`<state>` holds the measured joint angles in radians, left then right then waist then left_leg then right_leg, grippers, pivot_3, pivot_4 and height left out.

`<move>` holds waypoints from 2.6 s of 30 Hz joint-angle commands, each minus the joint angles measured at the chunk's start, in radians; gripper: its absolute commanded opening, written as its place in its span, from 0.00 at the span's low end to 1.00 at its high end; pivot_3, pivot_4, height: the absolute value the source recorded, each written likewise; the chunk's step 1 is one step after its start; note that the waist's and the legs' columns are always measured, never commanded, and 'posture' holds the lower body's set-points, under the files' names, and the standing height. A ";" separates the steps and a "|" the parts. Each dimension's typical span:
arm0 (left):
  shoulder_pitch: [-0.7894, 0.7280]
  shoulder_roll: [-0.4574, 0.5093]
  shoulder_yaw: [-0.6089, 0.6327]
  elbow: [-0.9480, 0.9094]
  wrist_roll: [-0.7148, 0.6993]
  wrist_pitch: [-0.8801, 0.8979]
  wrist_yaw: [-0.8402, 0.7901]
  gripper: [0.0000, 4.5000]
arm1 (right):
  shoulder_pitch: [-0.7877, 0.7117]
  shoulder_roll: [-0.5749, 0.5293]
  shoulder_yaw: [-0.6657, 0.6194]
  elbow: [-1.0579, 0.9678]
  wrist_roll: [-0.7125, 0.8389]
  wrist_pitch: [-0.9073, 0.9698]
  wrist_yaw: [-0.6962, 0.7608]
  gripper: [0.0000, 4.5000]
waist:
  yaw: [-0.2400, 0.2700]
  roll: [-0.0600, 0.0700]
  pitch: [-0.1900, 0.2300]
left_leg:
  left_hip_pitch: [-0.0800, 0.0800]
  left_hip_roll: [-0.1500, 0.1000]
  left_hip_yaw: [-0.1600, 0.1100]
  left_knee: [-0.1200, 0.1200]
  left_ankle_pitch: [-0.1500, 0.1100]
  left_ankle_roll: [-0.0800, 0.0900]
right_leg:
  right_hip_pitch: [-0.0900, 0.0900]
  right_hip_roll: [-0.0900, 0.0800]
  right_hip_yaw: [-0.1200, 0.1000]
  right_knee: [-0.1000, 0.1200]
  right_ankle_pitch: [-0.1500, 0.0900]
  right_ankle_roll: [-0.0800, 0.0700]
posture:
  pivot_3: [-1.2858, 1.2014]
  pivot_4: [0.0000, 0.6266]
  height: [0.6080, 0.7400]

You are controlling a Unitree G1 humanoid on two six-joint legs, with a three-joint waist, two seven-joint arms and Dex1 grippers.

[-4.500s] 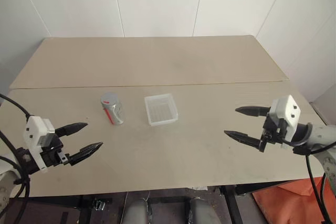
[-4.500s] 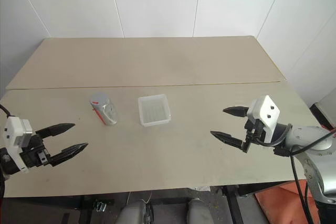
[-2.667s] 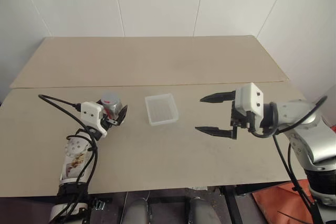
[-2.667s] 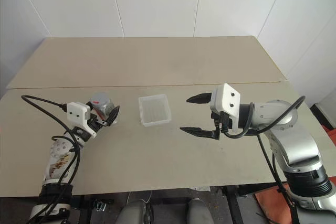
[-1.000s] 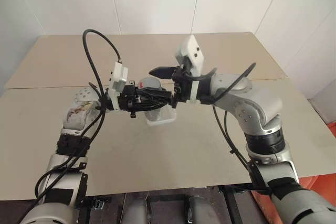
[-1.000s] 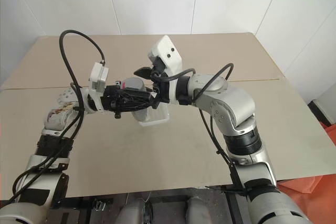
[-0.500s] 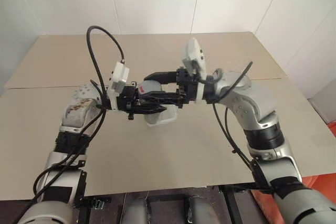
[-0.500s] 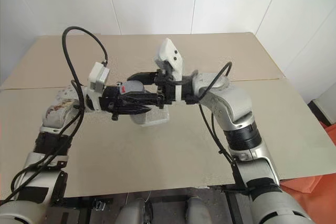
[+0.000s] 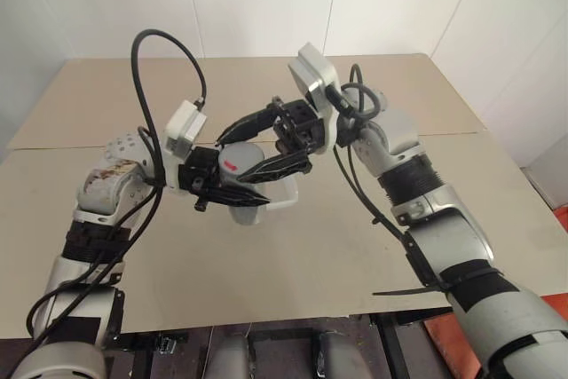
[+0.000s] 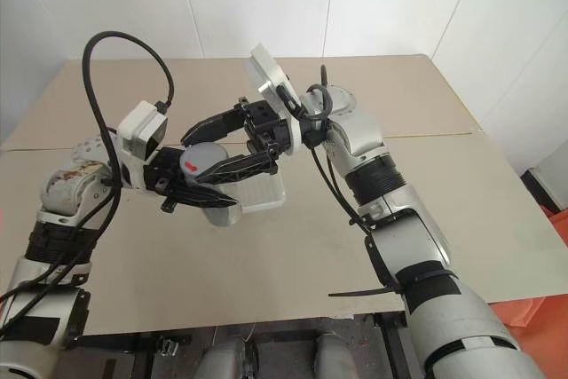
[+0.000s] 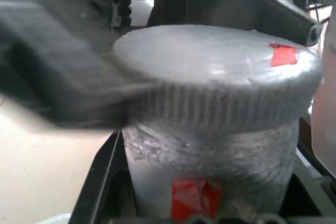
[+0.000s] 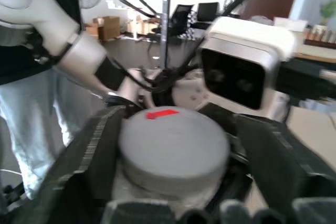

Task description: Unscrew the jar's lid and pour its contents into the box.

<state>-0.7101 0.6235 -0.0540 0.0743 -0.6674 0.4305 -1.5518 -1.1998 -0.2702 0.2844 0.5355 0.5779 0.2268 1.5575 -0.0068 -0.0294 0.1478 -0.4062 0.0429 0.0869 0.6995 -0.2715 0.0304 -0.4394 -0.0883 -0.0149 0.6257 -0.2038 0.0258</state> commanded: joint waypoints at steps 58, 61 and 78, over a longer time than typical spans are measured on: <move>0.030 -0.087 0.083 0.091 0.128 -0.160 0.204 0.44 | 0.324 -0.104 -0.172 -0.886 -0.002 0.523 -0.793 0.99 | -0.006 0.000 0.000 | 0.001 -0.001 -0.001 -0.001 0.000 0.000 | 0.000 0.000 0.001 0.002 0.000 0.000 | 0.52 0.24 1.00; 0.010 -0.110 0.072 0.112 0.139 -0.174 0.205 0.44 | 0.290 -0.066 -0.110 -0.863 -0.066 0.514 -0.845 0.99 | -0.007 0.000 0.000 | 0.001 -0.001 -0.001 -0.001 0.000 0.000 | 0.000 0.000 0.001 0.001 0.000 0.000 | 0.52 0.24 1.00; 0.025 -0.079 0.092 0.096 0.133 -0.174 0.183 0.44 | 0.304 -0.074 -0.123 -0.791 -0.159 0.491 -0.889 0.99 | -0.006 0.000 0.000 | 0.000 -0.001 -0.001 -0.001 0.000 0.000 | 0.000 0.000 0.000 0.001 0.000 0.000 | 0.52 0.24 1.00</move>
<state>-0.6894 0.5281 0.0183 0.2123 -0.5137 0.2651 -1.3499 -0.8931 -0.3181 0.2428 -0.2301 0.4195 0.7287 0.6783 -0.0130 -0.0295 0.1479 -0.4059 0.0419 0.0863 0.6988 -0.2712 0.0302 -0.4397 -0.0887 -0.0146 0.6265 -0.2037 0.0258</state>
